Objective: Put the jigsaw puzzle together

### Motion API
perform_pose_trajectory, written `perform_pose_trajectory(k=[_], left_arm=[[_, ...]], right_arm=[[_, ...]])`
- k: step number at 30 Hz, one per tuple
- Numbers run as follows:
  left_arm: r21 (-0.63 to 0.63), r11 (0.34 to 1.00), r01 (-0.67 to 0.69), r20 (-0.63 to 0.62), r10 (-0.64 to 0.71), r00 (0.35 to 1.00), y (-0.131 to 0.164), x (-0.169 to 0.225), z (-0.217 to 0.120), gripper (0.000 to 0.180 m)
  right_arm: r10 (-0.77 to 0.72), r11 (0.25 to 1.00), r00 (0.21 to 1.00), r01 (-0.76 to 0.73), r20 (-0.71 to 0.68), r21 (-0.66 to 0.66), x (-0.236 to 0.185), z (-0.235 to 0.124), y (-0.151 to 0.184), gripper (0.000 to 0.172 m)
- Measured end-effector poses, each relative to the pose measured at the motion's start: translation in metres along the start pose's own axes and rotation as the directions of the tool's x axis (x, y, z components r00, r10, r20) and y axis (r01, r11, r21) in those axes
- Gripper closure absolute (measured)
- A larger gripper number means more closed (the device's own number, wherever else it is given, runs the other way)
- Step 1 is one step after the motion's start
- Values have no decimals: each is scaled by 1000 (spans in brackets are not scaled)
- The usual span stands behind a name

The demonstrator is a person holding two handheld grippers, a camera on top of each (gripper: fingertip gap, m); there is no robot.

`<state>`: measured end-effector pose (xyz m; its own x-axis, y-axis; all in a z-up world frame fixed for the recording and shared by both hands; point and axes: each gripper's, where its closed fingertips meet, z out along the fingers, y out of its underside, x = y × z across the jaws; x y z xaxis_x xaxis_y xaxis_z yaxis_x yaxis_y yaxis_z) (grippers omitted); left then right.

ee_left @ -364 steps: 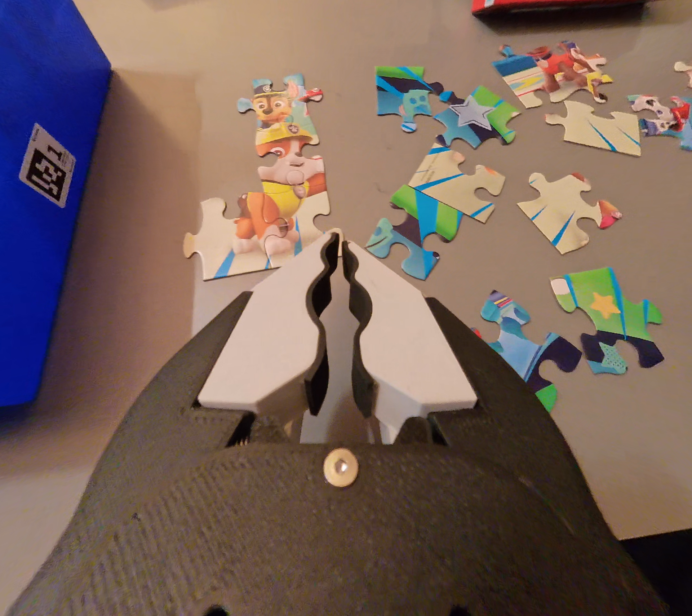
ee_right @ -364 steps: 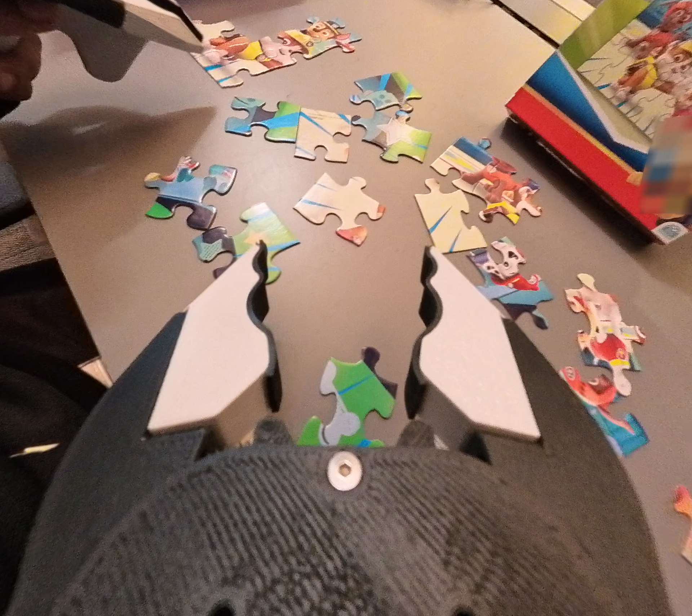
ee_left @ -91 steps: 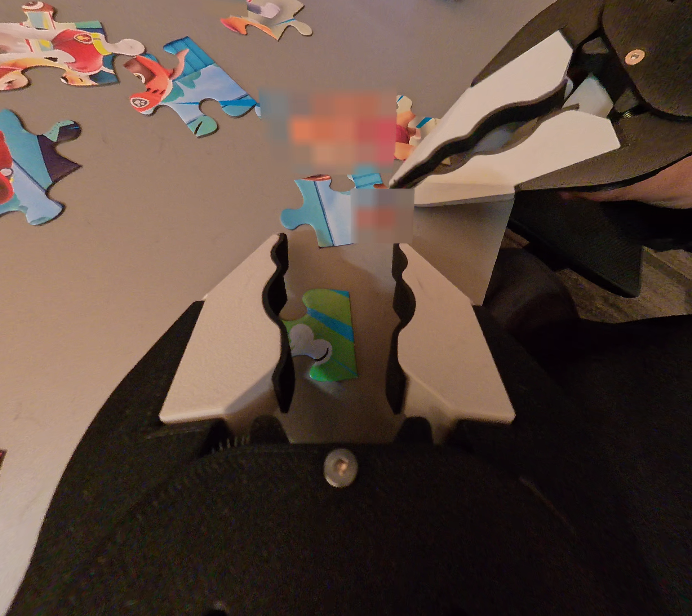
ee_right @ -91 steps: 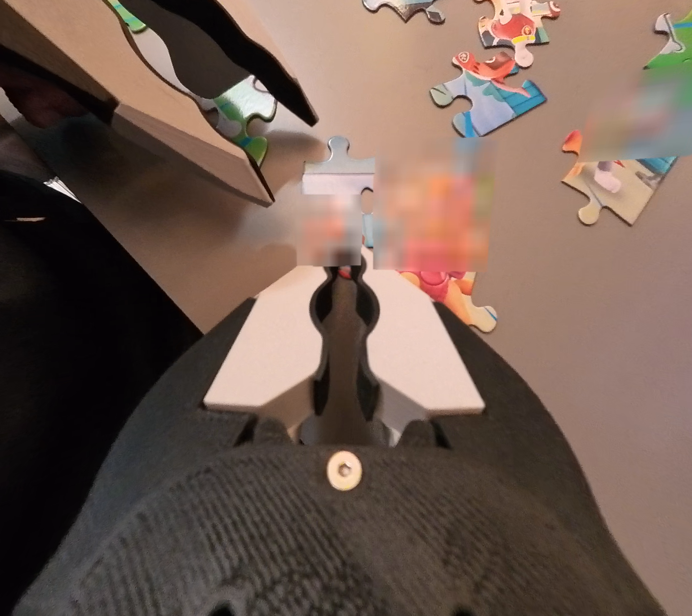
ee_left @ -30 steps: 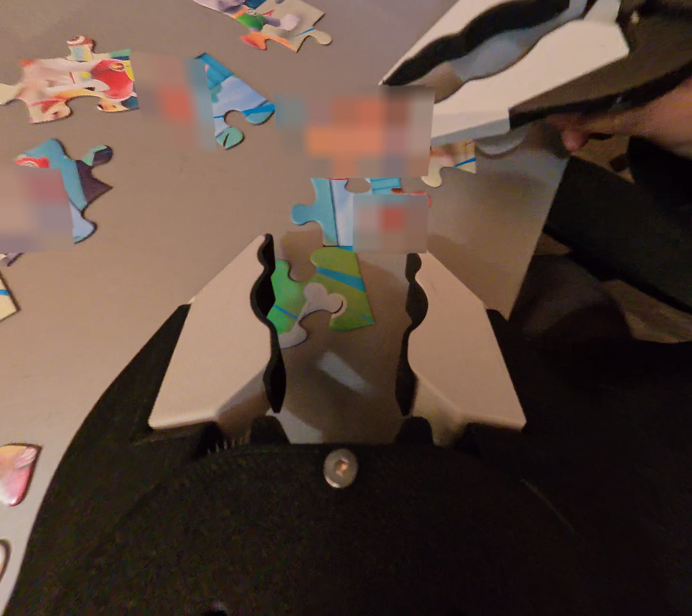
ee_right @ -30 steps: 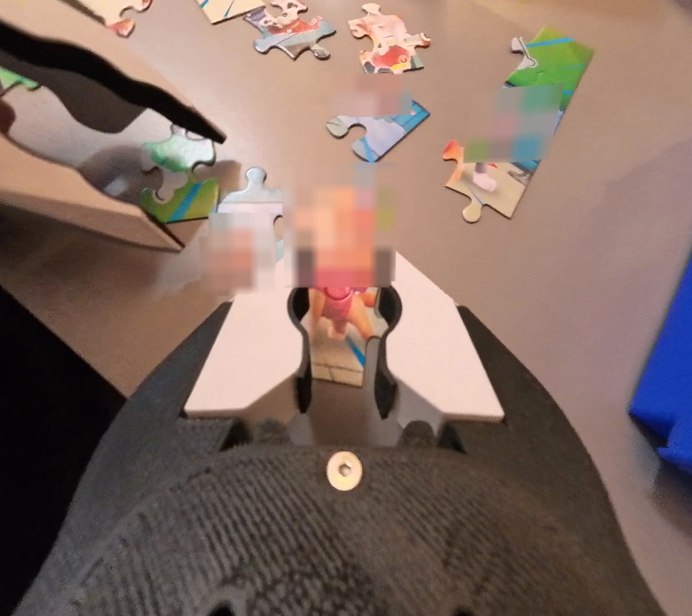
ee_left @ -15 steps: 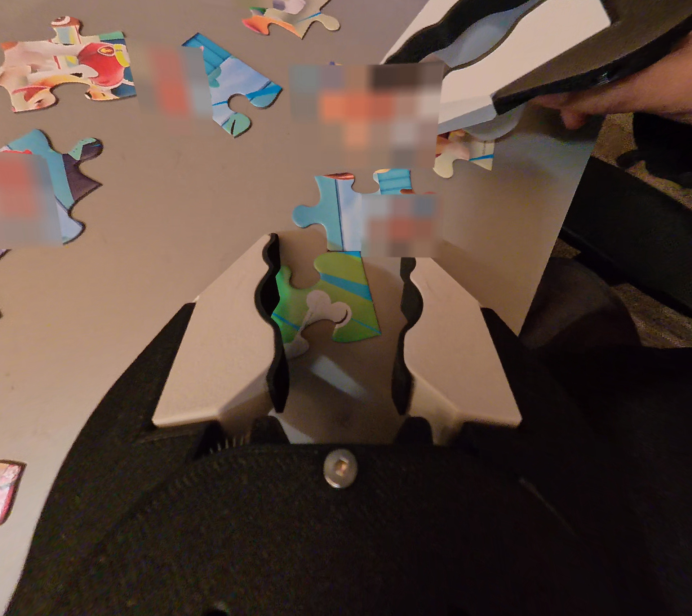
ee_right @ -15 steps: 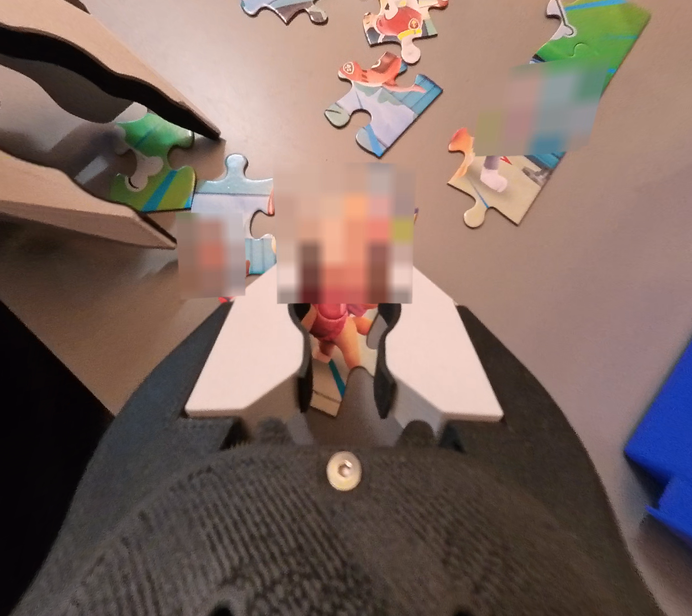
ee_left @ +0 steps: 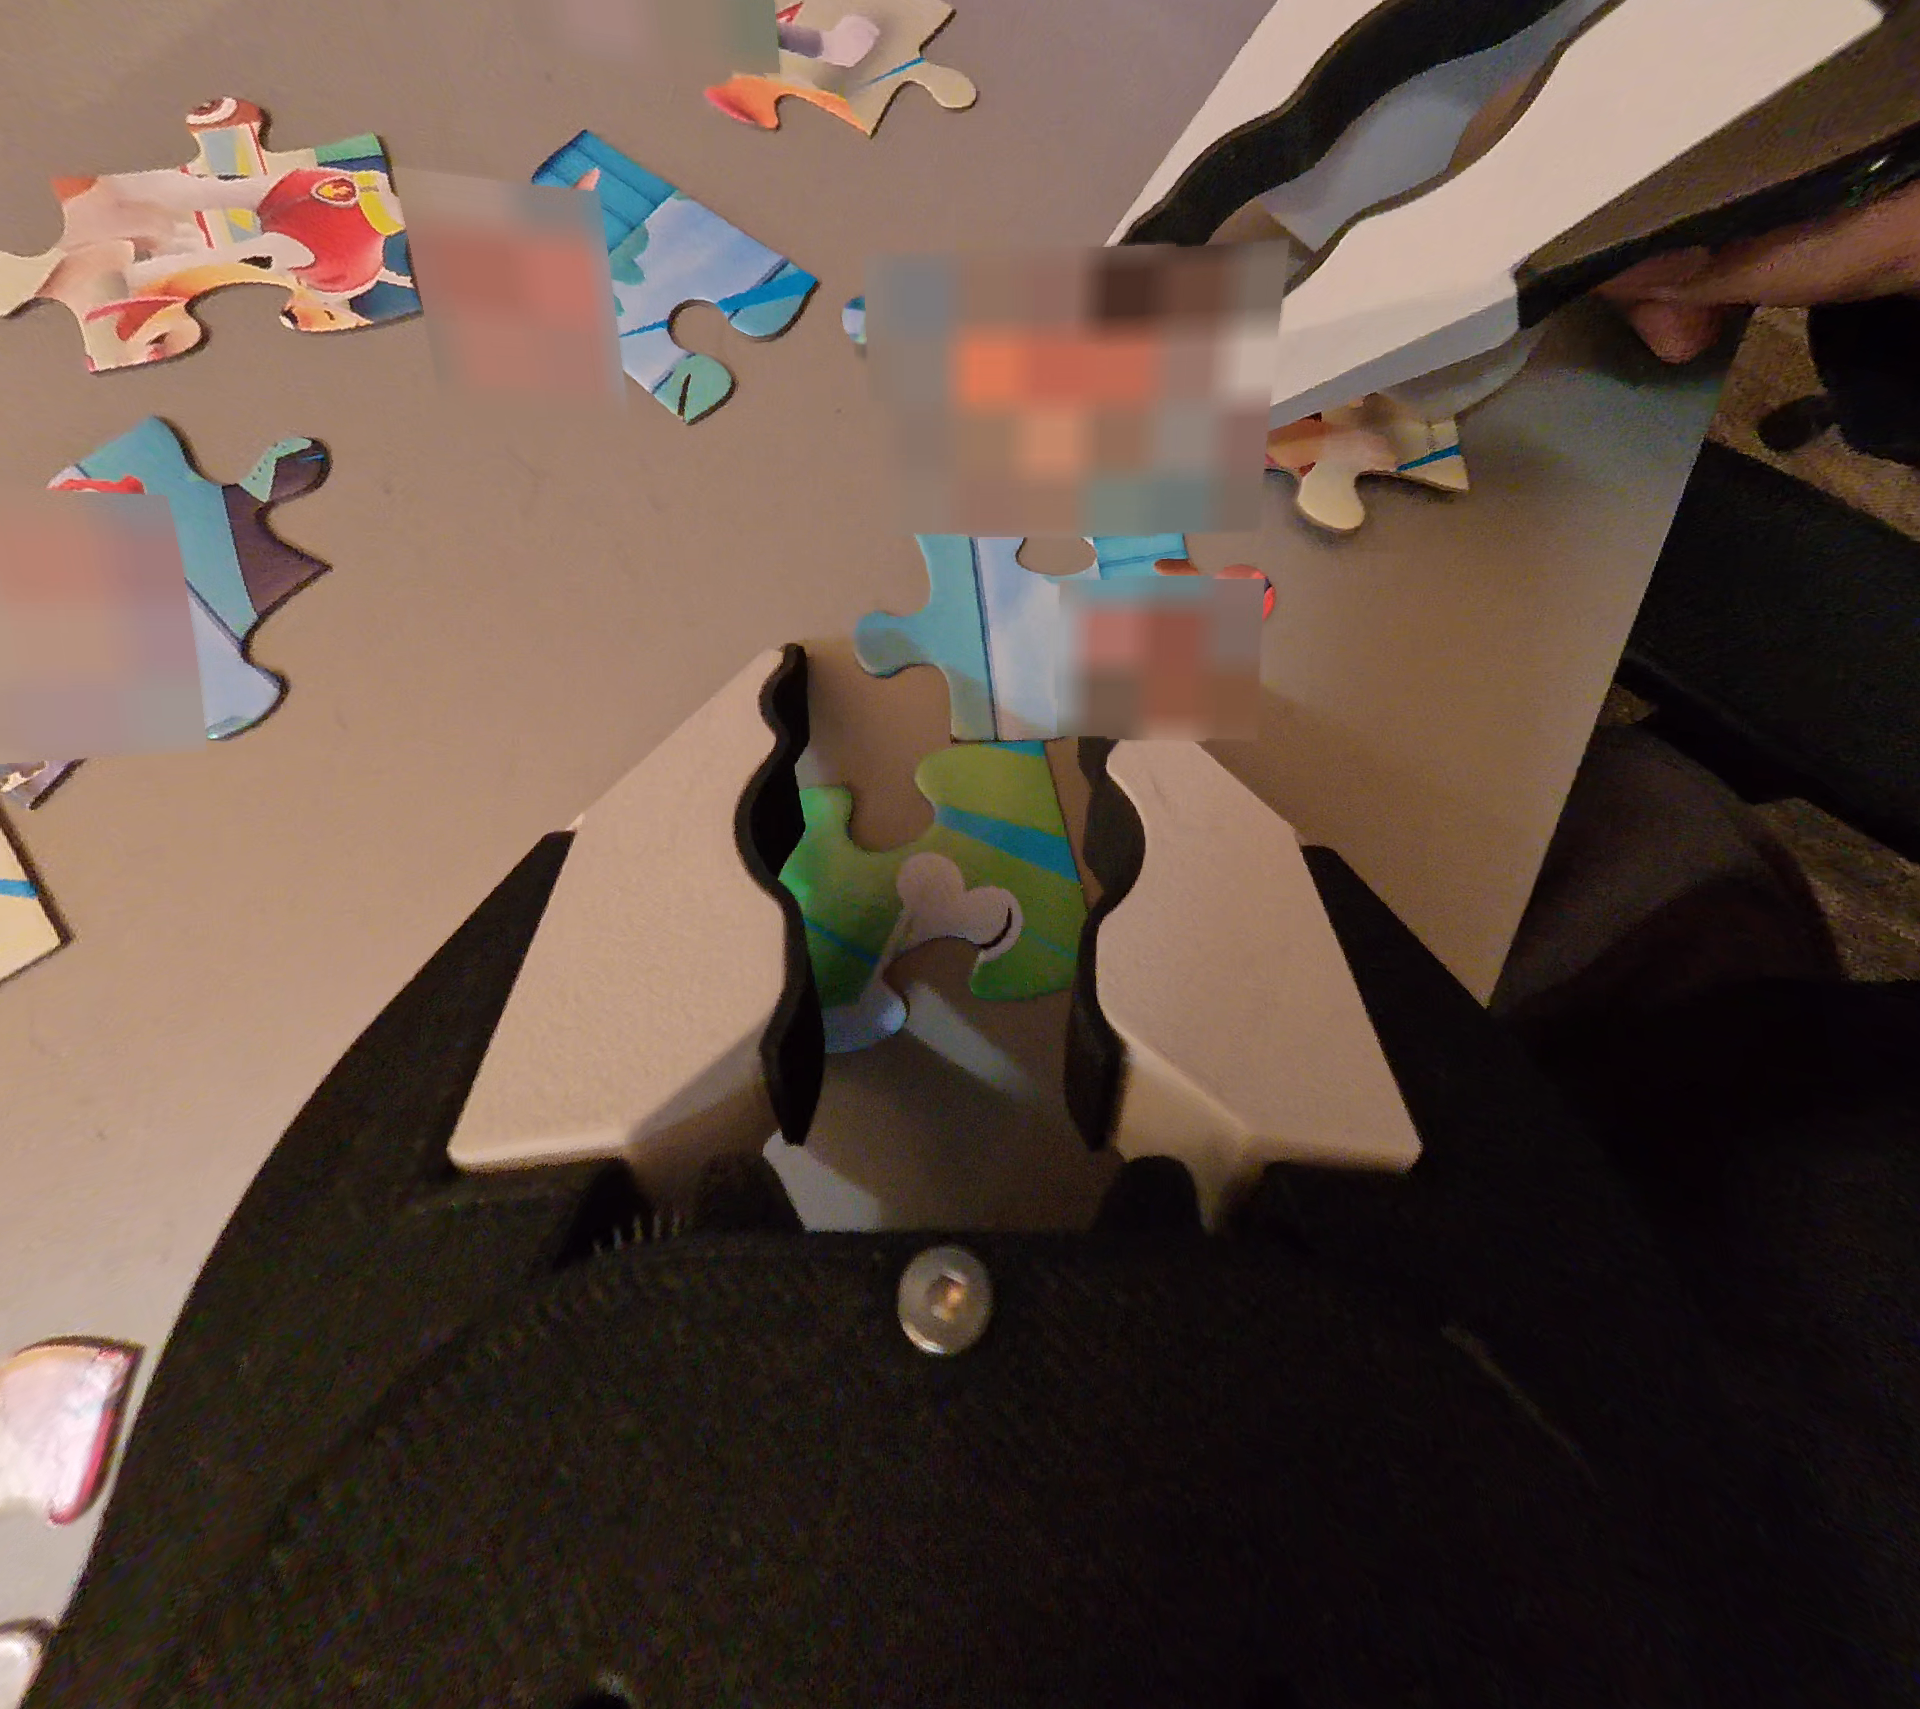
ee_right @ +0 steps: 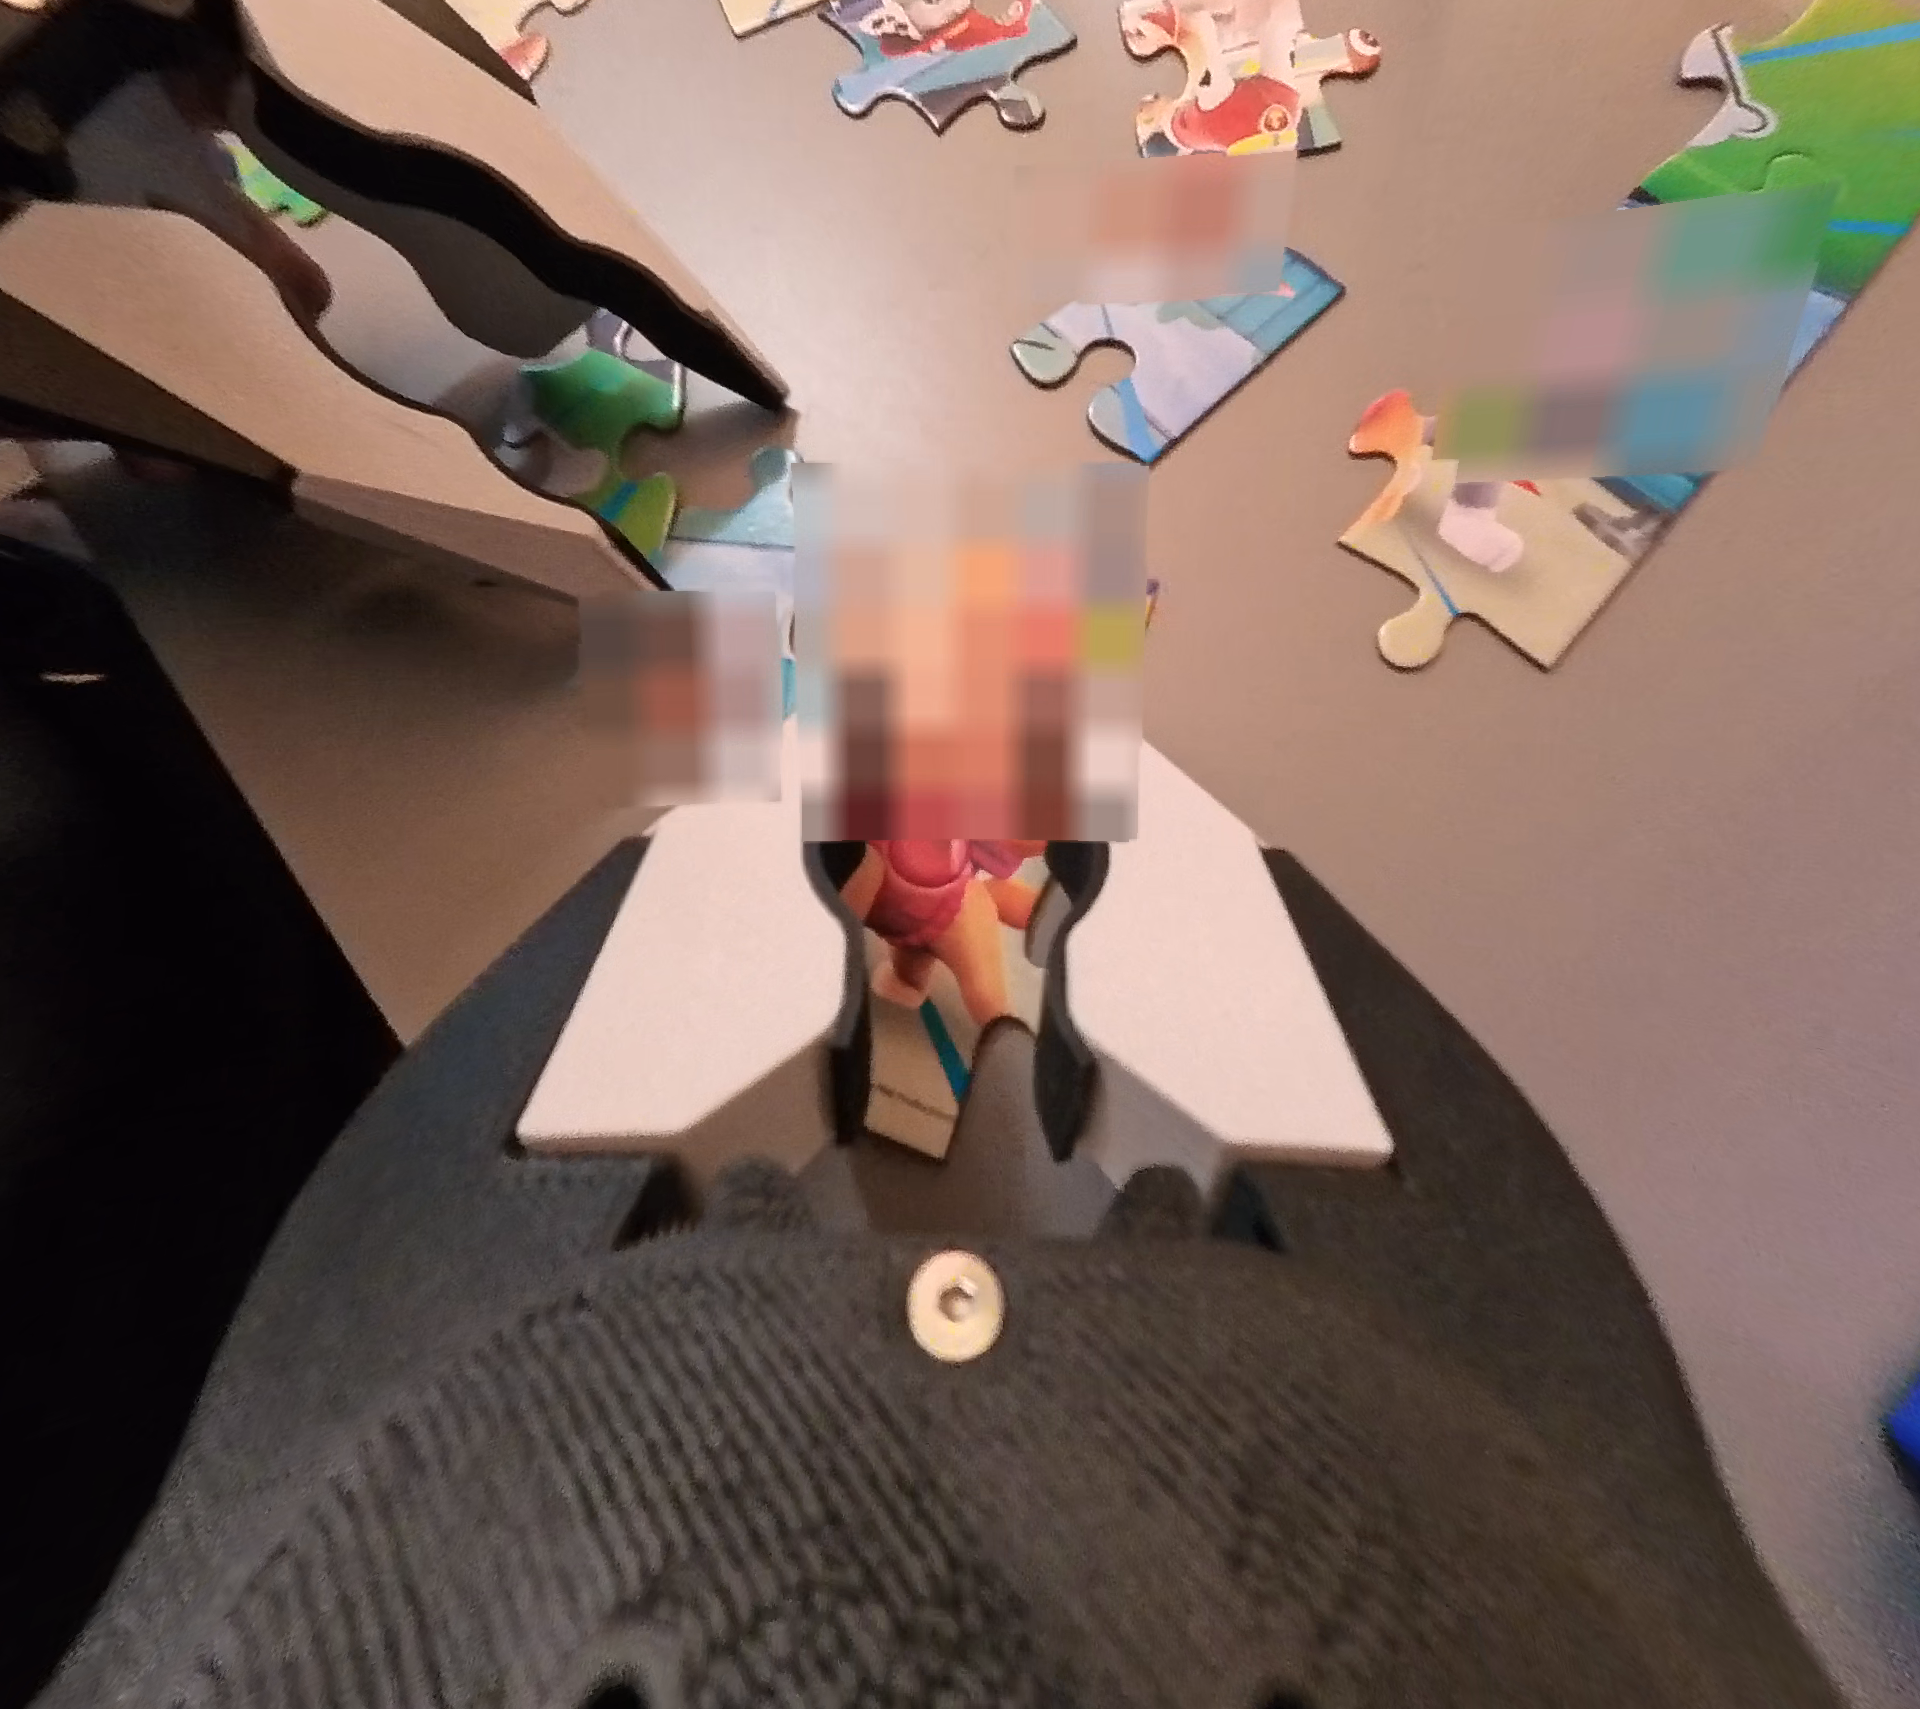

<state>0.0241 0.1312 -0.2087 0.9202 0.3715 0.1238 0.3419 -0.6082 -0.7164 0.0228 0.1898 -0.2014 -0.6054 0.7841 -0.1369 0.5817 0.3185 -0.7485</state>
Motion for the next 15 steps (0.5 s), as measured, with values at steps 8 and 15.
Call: perform_pose_trajectory(k=[8,15], left_arm=[[5,1000,17,-24,-17,1000,-3,0,2,130],[3,1000,8,-28,-8,1000,-7,-1,6,131]], right_arm=[[-104,994,994,103,-28,-45,-4,3,3,144],[-123,992,987,121,-102,-26,15,1,-11,126]])
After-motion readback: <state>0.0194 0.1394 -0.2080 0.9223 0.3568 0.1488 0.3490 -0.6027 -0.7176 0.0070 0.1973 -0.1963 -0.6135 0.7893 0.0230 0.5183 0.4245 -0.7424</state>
